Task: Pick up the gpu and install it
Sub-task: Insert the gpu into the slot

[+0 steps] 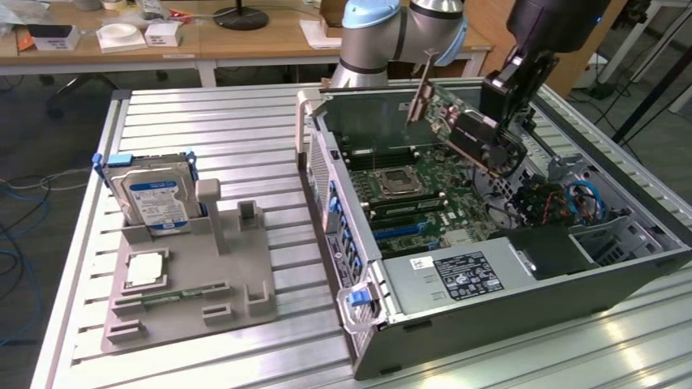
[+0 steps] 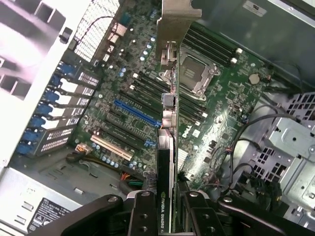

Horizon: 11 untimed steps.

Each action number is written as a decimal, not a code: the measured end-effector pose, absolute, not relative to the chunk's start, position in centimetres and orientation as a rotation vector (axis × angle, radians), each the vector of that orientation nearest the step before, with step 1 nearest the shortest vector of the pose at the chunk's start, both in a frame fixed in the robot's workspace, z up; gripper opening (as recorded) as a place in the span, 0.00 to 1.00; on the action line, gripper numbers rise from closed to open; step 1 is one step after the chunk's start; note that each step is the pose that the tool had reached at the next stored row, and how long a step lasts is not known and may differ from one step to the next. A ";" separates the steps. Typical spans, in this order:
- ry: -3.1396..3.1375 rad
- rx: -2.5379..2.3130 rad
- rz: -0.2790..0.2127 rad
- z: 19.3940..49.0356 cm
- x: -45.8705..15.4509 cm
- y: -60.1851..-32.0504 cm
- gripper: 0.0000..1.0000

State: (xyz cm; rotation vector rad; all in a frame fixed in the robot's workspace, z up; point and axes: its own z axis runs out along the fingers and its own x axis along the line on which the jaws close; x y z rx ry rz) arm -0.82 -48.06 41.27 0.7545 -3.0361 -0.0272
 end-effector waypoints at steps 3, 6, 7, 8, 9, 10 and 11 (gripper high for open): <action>-3.023 0.804 -0.027 41.2 -0.8 -48.1 0.26; -3.009 0.853 -0.026 41.2 -0.8 -48.1 0.26; -3.004 0.870 -0.026 41.2 -0.8 -48.1 0.26; -2.999 0.886 -0.026 41.2 -0.8 -48.1 0.26; -2.995 0.902 -0.026 41.2 -0.8 -48.1 0.26; -2.989 0.920 -0.026 41.1 -0.8 -48.1 0.26; -2.984 0.935 -0.026 41.1 -0.8 -48.1 0.26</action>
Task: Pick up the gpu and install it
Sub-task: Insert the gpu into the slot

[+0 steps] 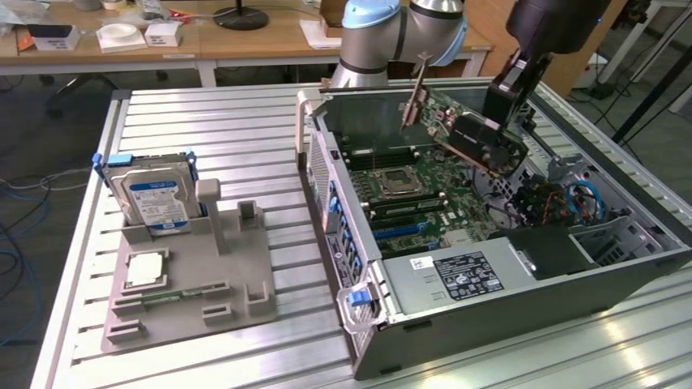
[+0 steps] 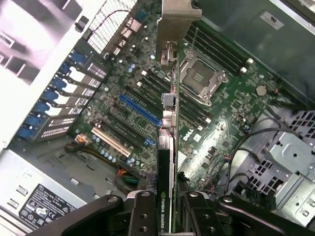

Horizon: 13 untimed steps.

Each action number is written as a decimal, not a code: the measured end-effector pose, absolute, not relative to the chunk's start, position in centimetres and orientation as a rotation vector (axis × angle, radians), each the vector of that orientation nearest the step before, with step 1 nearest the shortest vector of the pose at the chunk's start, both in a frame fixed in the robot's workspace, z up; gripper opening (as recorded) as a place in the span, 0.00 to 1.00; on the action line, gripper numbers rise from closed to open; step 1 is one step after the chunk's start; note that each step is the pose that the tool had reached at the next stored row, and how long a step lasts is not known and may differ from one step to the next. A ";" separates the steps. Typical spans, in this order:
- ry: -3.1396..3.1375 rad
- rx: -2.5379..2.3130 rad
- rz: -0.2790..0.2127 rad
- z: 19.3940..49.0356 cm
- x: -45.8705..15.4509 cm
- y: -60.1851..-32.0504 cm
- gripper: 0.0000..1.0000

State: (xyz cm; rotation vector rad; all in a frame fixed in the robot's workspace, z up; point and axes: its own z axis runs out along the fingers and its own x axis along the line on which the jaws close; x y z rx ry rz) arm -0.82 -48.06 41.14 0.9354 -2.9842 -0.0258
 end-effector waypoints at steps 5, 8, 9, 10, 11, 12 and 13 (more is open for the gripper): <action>-2.957 1.016 -0.025 41.1 -0.8 -48.1 0.26; -2.939 1.066 -0.025 41.0 -0.8 -48.1 0.26; -2.934 1.081 -0.025 41.0 -0.8 -48.1 0.26; -2.928 1.098 -0.025 41.0 -0.8 -48.1 0.26; -2.921 1.114 -0.024 41.0 -0.8 -48.1 0.26; -2.915 1.130 -0.024 41.0 -0.8 -48.1 0.26; -2.908 1.146 -0.024 41.0 -0.8 -48.1 0.26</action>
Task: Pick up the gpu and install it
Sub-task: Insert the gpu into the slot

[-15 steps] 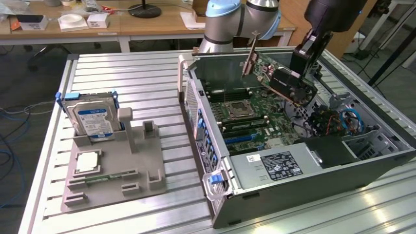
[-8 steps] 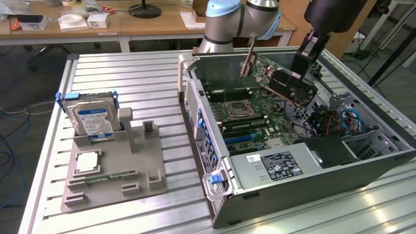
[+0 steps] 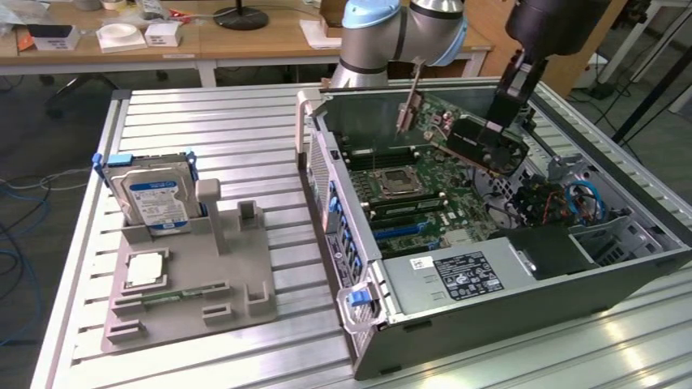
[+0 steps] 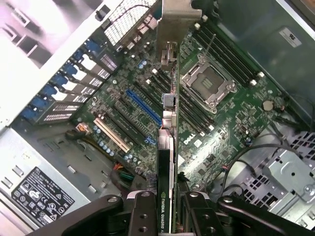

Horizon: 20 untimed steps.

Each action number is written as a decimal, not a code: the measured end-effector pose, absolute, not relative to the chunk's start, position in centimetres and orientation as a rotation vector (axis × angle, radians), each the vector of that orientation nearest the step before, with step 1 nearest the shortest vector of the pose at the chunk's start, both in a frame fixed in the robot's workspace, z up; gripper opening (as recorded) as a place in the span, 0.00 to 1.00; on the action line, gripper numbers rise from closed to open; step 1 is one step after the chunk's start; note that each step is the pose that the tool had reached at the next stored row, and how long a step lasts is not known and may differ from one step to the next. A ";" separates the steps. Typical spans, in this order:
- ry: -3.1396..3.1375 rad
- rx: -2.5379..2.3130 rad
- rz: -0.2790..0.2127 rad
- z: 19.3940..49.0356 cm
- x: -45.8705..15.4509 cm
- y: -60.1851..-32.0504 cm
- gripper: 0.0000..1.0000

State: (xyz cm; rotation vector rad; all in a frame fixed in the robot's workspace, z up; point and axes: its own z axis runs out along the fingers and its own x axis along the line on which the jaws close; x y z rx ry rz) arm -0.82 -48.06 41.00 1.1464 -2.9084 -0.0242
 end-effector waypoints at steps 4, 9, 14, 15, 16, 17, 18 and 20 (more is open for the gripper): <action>-2.882 1.211 -0.024 41.0 -0.8 -48.1 0.26; -2.847 1.290 -0.023 40.9 -0.8 -48.1 0.26; -2.809 1.369 -0.022 40.9 -0.8 -48.1 0.26; -2.801 1.385 -0.022 40.9 -0.8 -48.1 0.26; -2.793 1.401 -0.022 40.8 -0.8 -48.1 0.26; -2.785 1.417 -0.022 40.8 -0.8 -48.1 0.26; -2.777 1.433 -0.022 40.8 -0.8 -48.1 0.26; -2.760 1.464 -0.021 40.8 -0.8 -48.1 0.26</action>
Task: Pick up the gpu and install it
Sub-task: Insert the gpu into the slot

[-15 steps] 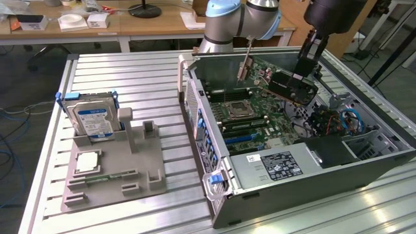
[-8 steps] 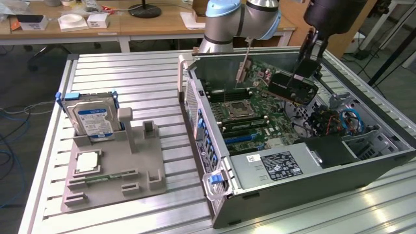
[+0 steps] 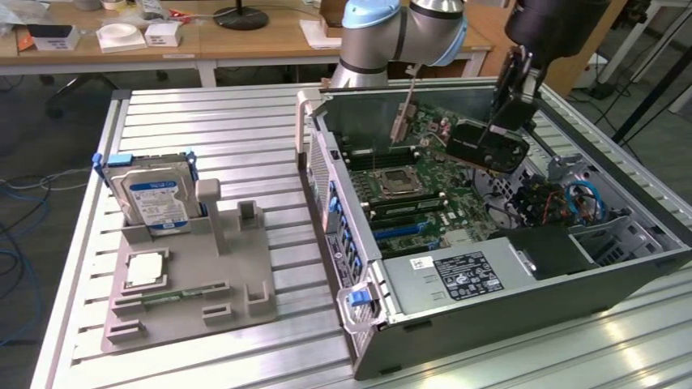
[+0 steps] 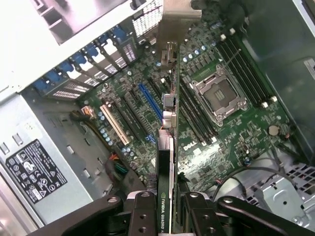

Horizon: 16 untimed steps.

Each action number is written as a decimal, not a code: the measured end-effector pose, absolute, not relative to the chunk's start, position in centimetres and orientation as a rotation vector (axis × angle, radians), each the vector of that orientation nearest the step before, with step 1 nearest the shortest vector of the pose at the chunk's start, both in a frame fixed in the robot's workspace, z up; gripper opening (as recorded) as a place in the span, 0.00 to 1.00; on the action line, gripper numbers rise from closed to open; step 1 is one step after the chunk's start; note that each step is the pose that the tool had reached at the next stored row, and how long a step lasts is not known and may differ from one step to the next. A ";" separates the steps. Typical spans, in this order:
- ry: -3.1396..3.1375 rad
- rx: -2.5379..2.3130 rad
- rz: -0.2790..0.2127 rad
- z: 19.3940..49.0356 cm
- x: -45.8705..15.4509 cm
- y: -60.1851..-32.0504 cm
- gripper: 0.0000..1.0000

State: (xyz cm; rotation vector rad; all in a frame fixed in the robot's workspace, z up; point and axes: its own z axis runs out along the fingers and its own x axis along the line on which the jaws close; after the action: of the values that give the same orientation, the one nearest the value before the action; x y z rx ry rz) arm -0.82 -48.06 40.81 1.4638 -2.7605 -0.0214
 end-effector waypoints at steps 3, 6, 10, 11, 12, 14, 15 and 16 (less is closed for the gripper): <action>-2.735 1.511 -0.021 40.8 -0.8 -48.1 0.26; -2.707 1.559 -0.020 40.8 -0.8 -48.1 0.26; -2.671 1.621 -0.020 40.7 -0.8 -48.1 0.26; -2.661 1.636 -0.020 40.7 -0.8 -48.1 0.26; -2.651 1.652 -0.019 40.7 -0.8 -48.1 0.26; -2.631 1.683 -0.019 40.7 -0.8 -48.1 0.26; -2.621 1.699 -0.019 40.7 -0.8 -48.1 0.26; -2.611 1.715 -0.019 40.7 -0.8 -48.1 0.26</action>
State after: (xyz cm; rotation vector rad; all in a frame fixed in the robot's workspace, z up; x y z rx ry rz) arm -0.81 -48.06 40.66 1.7148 -2.6107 -0.0191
